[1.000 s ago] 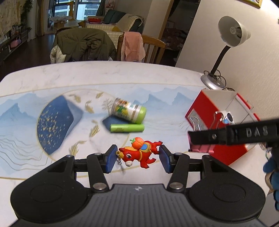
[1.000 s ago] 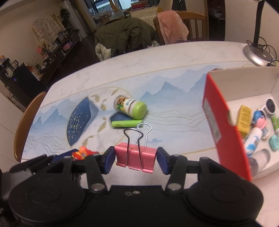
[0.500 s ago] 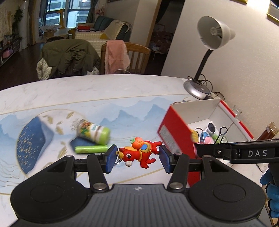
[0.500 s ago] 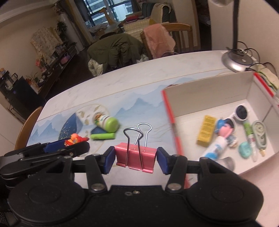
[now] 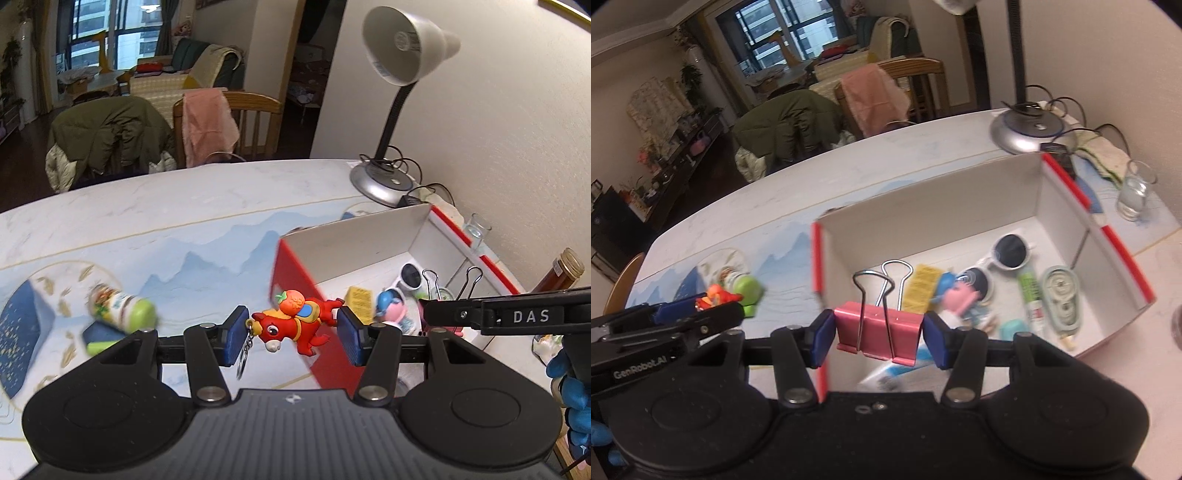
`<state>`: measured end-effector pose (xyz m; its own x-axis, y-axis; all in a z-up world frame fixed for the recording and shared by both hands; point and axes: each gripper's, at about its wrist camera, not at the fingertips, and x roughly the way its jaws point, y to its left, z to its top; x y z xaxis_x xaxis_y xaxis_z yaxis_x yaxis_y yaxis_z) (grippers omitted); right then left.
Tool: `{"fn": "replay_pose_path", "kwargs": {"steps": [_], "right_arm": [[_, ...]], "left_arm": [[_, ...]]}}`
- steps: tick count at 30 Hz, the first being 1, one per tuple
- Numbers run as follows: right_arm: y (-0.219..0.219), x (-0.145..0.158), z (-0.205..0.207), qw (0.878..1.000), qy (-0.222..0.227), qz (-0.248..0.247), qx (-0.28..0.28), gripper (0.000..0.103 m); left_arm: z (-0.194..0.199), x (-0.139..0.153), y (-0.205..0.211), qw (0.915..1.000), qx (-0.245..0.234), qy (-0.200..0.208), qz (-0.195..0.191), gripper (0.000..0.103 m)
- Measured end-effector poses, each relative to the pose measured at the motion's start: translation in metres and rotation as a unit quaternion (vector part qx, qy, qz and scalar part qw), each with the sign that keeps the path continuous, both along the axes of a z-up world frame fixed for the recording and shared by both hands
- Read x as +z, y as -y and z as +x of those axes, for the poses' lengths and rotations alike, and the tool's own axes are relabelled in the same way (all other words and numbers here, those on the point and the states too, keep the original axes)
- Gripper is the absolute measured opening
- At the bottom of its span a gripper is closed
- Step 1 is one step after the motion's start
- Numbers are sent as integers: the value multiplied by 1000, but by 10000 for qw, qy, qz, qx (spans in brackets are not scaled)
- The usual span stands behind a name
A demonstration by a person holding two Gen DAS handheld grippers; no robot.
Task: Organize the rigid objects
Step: 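Carry the orange keychain and pink binder clip with both tools into the shoebox, then open both tools to release the keychain and binder clip in the box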
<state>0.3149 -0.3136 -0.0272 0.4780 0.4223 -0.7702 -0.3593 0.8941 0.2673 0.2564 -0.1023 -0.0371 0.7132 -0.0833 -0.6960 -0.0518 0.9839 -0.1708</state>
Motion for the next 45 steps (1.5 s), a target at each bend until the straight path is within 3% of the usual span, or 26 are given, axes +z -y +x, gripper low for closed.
{"fn": "replay_pose_path", "kwargs": {"steps": [16, 30, 45], "right_arm": [[56, -30, 40, 9992, -120, -381, -61, 51], [45, -61, 53, 9937, -161, -910, 632, 51], [34, -86, 55, 9860, -360, -1302, 975, 51]], "left_arm": [[71, -21, 70, 9973, -475, -296, 470, 52], [132, -59, 102, 9906, -614, -846, 888, 52], [151, -85, 106, 9842, -625, -1318, 1000, 52]]}}
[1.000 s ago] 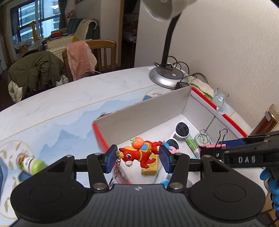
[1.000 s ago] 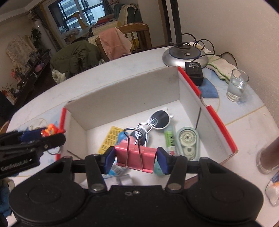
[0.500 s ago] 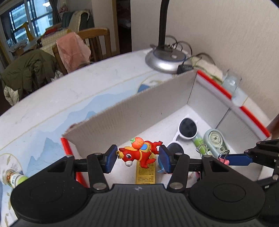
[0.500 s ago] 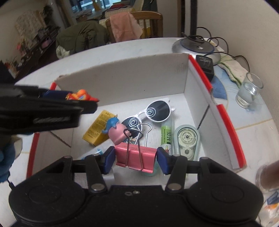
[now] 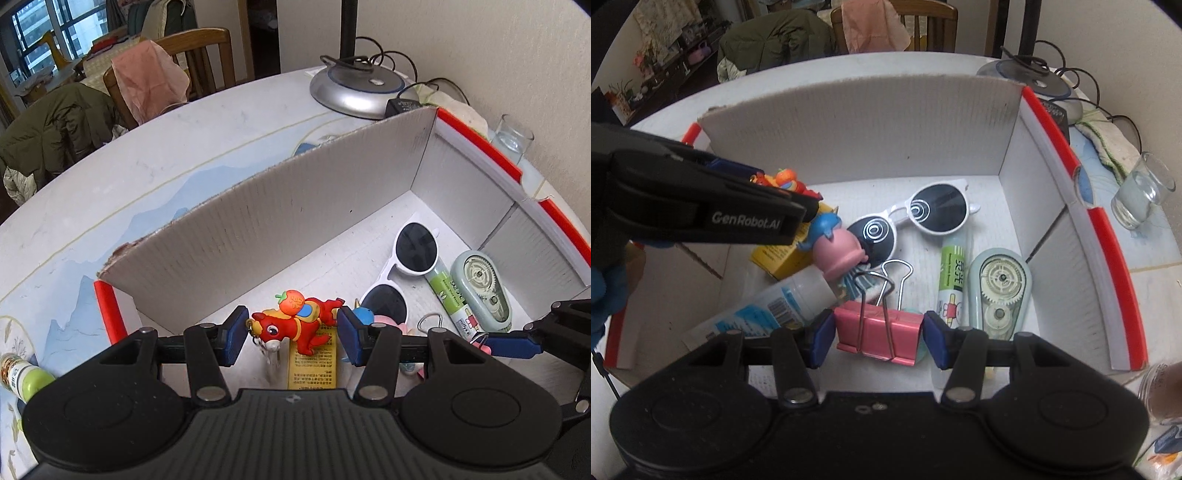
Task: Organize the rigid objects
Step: 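Open both tools to release the keychain and binder clip in the box, then withdraw both open tools from the box back over the mat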
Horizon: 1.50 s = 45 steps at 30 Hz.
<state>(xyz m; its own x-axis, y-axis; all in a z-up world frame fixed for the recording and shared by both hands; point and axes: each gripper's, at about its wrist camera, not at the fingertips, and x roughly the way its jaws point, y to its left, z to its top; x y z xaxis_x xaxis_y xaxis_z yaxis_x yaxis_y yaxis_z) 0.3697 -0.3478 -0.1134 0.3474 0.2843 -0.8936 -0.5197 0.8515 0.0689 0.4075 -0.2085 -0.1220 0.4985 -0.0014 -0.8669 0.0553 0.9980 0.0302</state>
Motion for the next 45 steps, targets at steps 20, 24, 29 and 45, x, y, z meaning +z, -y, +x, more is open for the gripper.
{"fn": "replay_pose_path", "kwargs": {"steps": [20, 24, 29, 45], "right_arm": [[1, 7, -3, 10000, 48, 6, -79, 57], [3, 13, -7, 9999, 118, 54, -113, 59], [3, 22, -13, 9996, 208, 106, -135, 60], [-7, 63, -50, 9967, 667, 400, -217, 72]], "left_arm": [[-6, 1, 1, 9998, -100, -100, -107, 55], [-14, 9, 1, 9998, -102, 38, -193, 59], [-24, 21, -3, 9994, -21, 206, -271, 63], [-83, 63, -35, 9947, 55, 792, -655, 63]]}}
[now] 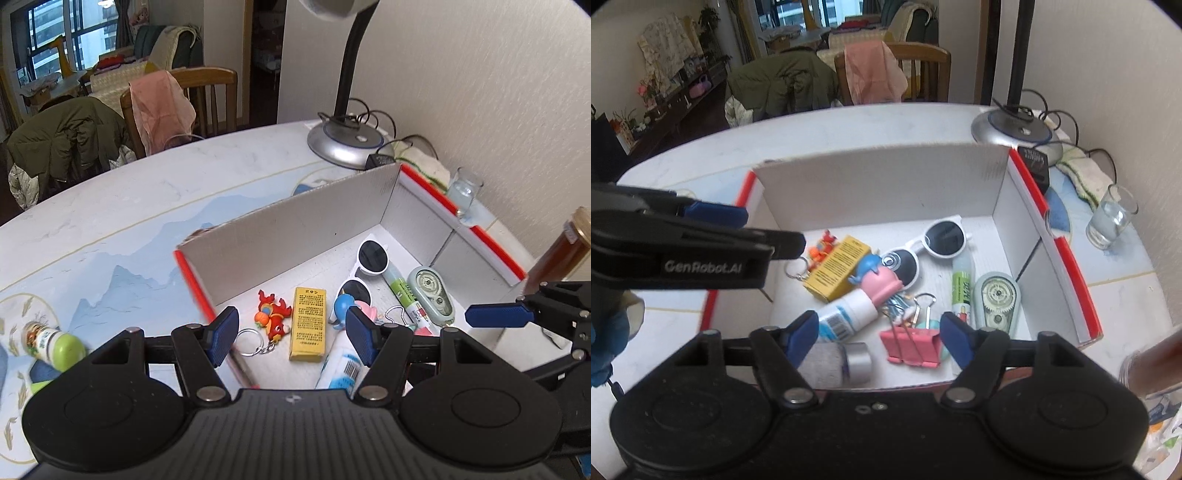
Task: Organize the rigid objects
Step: 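Withdraw both open tools from the box back over the mat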
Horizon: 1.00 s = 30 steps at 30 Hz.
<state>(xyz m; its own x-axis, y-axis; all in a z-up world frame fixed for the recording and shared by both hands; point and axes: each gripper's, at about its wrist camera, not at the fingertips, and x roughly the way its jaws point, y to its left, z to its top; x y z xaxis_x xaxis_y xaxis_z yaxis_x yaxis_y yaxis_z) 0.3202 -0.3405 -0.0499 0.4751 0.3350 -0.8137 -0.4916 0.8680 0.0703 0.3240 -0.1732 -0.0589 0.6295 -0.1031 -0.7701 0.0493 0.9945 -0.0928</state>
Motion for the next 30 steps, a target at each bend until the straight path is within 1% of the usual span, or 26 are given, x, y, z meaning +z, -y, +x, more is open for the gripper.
{"fn": "replay_pose_path", "kwargs": {"steps": [3, 8, 12, 13, 17, 20, 23, 30], "right_arm": [[-5, 10, -11, 9999, 107, 74, 9, 72], [-16, 26, -30, 9993, 295, 238, 11, 79], [-28, 37, -46, 9984, 417, 369, 42, 82], [-31, 39, -50, 9982, 447, 399, 56, 83], [-48, 44, -65, 9977, 498, 458, 82, 85], [-63, 46, -77, 9973, 497, 532, 110, 88], [-77, 48, -88, 9968, 518, 602, 130, 92], [-110, 49, -107, 9960, 500, 708, 200, 95]], "left_arm": [[-14, 7, -9, 9999, 21, 99, -78, 63], [-40, 19, -27, 9995, 40, 252, -182, 64], [-62, 28, -47, 9989, 140, 366, -264, 72], [-67, 30, -53, 9987, 159, 394, -280, 72], [-86, 36, -74, 9980, 274, 492, -274, 74], [-100, 39, -90, 9974, 380, 545, -267, 84], [-113, 42, -106, 9971, 422, 595, -219, 84], [-144, 42, -145, 9963, 558, 649, -109, 87]]}}
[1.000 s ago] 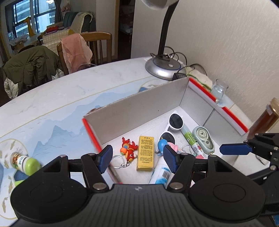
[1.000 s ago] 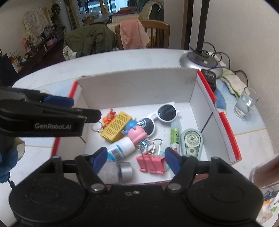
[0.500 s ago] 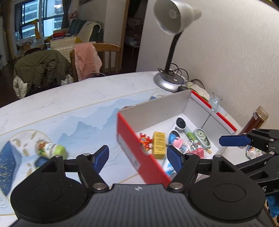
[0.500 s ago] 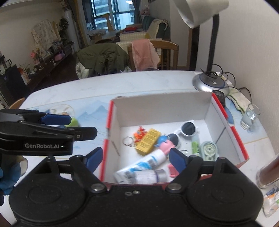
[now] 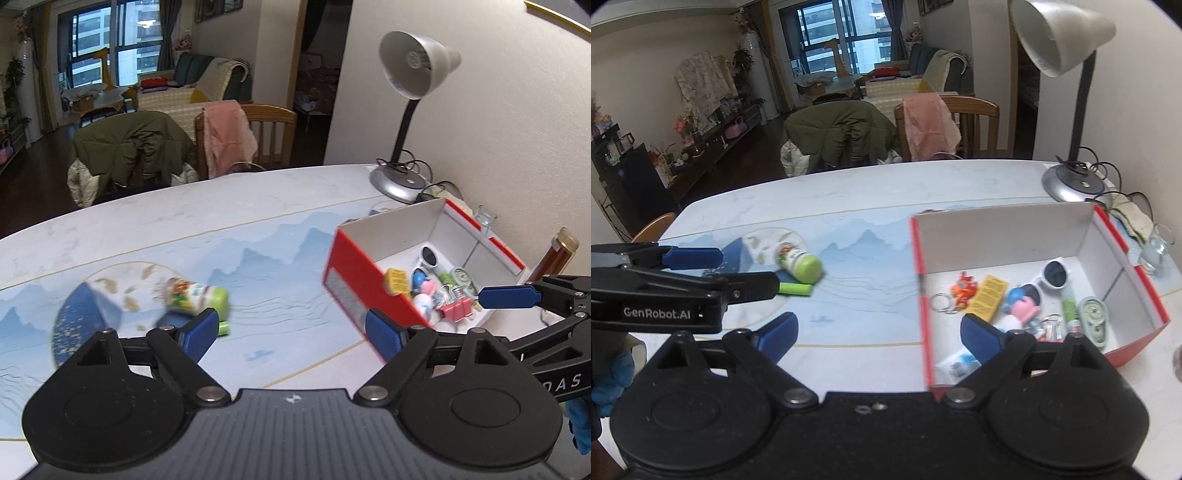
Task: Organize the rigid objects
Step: 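Withdraw both open tools from the box back over the mat, then grasp the green highlighter with the left tool while the right tool grasps the green-capped jar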
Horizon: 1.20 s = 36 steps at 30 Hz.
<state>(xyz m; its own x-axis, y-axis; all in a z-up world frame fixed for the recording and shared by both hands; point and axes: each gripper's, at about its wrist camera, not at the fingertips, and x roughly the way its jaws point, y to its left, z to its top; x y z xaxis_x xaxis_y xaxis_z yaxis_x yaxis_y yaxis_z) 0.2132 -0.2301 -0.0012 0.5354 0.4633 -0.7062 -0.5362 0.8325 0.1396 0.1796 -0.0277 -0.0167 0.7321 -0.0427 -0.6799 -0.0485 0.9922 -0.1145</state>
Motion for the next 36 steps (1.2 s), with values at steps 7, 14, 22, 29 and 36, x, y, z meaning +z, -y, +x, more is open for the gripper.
{"fn": "replay_pose_path", "kwargs": {"steps": [7, 14, 22, 29, 36], "right_arm": [[-34, -2, -17, 10000, -17, 44, 33, 96], [-66, -3, -26, 9999, 95, 10, 51, 103], [-99, -7, -15, 9999, 10, -28, 151, 103], [-124, -15, 8, 9995, -136, -95, 256, 103], [-142, -33, 42, 9987, -391, -267, 212, 103]], "left_arm": [[-27, -5, -38, 9999, 116, 56, -14, 101], [-43, -11, -71, 9994, 273, 179, -110, 103], [-41, -27, -103, 9980, 538, 244, -211, 103], [-21, -49, -119, 9965, 780, 182, -247, 103], [3, -75, -121, 9963, 812, 50, -274, 103]]}}
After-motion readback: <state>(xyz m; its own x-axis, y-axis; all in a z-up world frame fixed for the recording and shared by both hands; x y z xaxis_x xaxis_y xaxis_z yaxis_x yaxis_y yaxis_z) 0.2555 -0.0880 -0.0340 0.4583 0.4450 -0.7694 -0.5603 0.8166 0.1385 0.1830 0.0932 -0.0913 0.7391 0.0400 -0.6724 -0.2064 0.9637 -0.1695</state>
